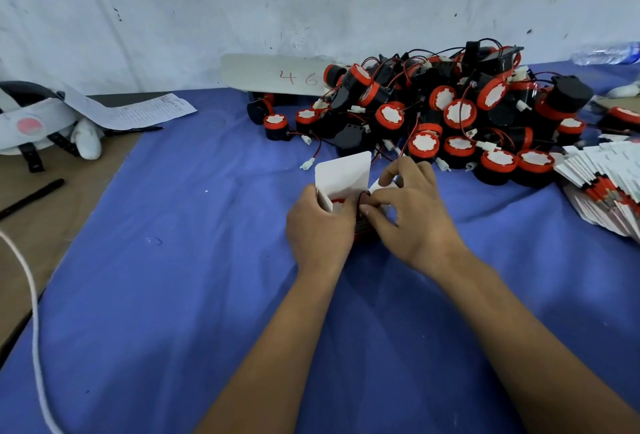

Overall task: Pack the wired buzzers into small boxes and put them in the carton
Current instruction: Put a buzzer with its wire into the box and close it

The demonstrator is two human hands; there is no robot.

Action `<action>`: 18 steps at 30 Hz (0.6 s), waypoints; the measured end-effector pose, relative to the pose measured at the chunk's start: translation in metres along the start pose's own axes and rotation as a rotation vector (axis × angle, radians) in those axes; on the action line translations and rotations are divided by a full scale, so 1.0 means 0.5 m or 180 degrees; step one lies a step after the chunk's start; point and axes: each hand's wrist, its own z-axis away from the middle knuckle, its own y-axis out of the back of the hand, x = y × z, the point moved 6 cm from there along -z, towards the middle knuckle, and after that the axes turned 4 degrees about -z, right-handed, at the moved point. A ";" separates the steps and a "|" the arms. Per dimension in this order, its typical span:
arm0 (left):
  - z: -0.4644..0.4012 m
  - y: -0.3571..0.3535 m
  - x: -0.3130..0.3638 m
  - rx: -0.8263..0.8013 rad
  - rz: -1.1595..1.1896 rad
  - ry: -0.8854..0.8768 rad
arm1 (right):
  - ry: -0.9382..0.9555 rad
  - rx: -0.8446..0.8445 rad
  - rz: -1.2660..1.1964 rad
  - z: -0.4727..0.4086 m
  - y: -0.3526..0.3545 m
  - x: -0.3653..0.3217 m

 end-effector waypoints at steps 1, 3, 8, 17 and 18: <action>0.001 0.001 0.001 -0.0018 -0.0010 -0.0011 | -0.0029 0.0037 -0.0041 0.000 0.001 -0.002; 0.004 0.004 0.004 -0.0024 -0.0052 -0.0024 | -0.0118 0.0092 -0.0128 -0.001 0.002 -0.002; 0.009 0.006 0.009 -0.0113 -0.0069 -0.0026 | -0.0569 0.0365 -0.0417 -0.003 0.007 -0.004; 0.004 0.000 0.002 -0.0249 0.0179 -0.0018 | -0.0708 0.0358 -0.0618 -0.006 0.005 -0.009; 0.004 0.000 0.002 -0.0231 0.0179 -0.0033 | -0.0742 0.0367 -0.0571 -0.006 0.006 -0.006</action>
